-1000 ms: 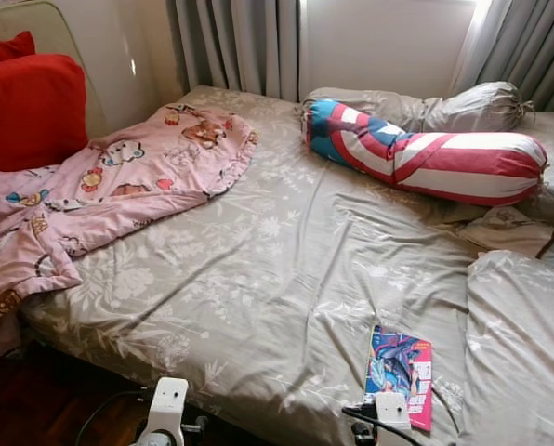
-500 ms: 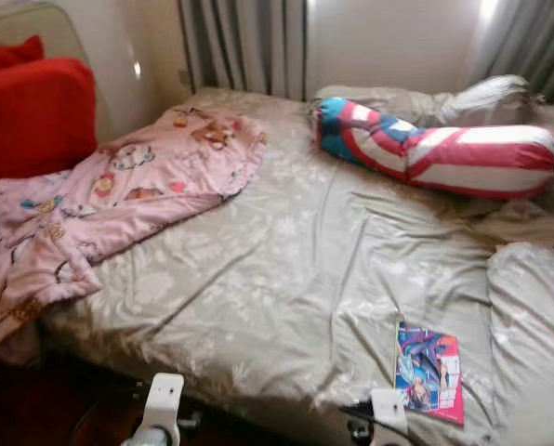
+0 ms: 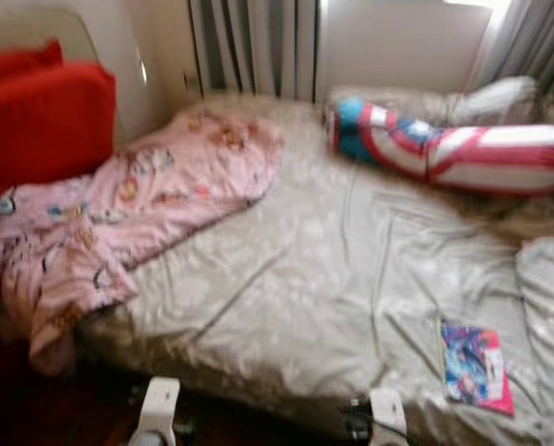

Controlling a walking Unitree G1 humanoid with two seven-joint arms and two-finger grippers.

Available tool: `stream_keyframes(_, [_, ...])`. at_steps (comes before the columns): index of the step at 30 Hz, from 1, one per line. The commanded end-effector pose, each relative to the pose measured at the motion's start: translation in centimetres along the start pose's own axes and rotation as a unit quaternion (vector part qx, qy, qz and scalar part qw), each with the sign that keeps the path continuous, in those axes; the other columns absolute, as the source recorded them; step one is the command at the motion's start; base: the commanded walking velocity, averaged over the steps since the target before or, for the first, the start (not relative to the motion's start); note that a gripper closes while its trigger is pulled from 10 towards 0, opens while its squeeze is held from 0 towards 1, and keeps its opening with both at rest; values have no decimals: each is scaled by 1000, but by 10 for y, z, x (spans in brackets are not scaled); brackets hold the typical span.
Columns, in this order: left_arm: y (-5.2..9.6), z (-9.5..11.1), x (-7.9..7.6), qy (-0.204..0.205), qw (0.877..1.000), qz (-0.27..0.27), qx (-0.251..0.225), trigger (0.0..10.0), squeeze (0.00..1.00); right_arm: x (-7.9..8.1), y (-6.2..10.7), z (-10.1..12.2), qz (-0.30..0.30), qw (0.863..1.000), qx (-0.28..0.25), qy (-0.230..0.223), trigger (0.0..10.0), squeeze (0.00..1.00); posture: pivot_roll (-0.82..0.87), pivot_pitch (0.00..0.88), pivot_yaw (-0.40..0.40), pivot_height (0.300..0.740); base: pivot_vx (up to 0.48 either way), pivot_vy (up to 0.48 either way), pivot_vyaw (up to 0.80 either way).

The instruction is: Clean up the room

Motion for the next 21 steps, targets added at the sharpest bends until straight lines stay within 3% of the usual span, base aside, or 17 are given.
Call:
stream_keyframes(1, [1,-6,7,-13,1000,6,9,10000,0,6,-1,-1,6,1000,1,-5,10000,0,-31,28,-4,740,0,480,0])
stream_keyframes(21, [1,-6,8,-15,1000,5,10,10000,0,6,-1,0,6,1000,-1,-6,10000,0,-29,28,-4,740,0,480,0])
Point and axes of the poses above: a point about 5 cm out from each wrist's last joint towards the gripper, its own y axis pointing back from the gripper into the wrist, its own z axis along the axis of the wrist's last joint, x = y × z, the point moved 3 cm from there along -y, pointing out of the wrist towards the gripper, and after that the axes turned 8 degrees about -y, right-handed, at the moved point
